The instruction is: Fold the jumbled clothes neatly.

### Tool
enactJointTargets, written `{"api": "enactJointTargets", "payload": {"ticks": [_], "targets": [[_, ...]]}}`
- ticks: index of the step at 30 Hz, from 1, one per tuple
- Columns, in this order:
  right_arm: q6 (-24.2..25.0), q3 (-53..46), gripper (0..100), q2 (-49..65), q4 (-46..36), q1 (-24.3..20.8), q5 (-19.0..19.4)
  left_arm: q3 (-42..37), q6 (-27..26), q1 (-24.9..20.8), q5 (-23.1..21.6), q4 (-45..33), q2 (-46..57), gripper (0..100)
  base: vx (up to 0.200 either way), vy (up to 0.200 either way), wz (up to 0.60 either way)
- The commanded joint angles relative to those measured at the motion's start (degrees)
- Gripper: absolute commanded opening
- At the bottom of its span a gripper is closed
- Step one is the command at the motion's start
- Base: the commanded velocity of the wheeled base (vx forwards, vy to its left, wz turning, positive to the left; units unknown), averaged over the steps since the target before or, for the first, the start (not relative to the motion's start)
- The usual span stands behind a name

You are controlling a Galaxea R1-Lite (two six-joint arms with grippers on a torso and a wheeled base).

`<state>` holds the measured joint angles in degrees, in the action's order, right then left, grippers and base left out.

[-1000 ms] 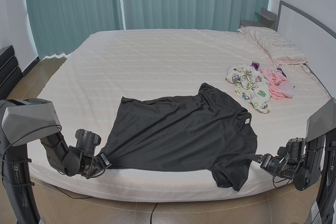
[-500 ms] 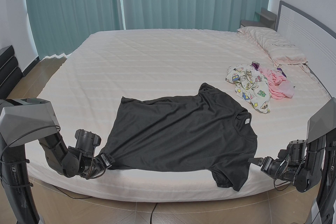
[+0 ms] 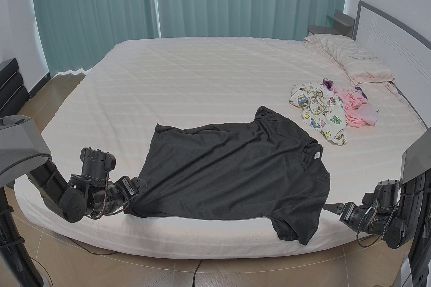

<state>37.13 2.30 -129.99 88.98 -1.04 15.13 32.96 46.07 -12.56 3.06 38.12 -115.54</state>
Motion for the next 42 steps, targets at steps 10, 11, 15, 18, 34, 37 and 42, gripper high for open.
{"api": "enactJointTargets", "payload": {"ticks": [10,11,15,18,34,37,42], "targets": [[-0.2,-1.1,100,1.4,0.6,0.8,0.0,-0.9,-0.1,-0.2,-0.2,0.7,0.4,100,0.200,0.000,0.00],[-0.2,-1.1,100,1.4,0.6,0.8,0.0,-0.9,-0.1,-0.2,-0.2,0.7,0.4,100,0.200,0.000,0.00],[-0.4,-1.5,100,1.5,0.6,0.9,0.1,-0.6,0.1,-0.2,-0.2,0.7,0.0,100,0.100,0.000,0.00],[-0.4,-1.5,100,1.5,0.7,0.9,0.0,-0.4,0.2,-0.1,-0.2,0.7,-0.4,100,0.000,0.000,0.00],[-0.6,-1.5,100,1.8,0.6,0.9,0.0,0.0,0.3,-0.1,-0.2,0.8,-1.4,100,0.000,0.000,0.00],[-0.6,-1.5,100,1.9,0.6,0.9,0.0,-0.2,0.3,-0.1,-0.2,0.8,-1.4,100,0.000,0.000,0.00],[-0.7,-1.6,100,1.8,0.6,0.8,0.0,-0.1,0.3,-0.1,-0.3,0.7,-1.4,100,0.200,0.000,0.00]]}}
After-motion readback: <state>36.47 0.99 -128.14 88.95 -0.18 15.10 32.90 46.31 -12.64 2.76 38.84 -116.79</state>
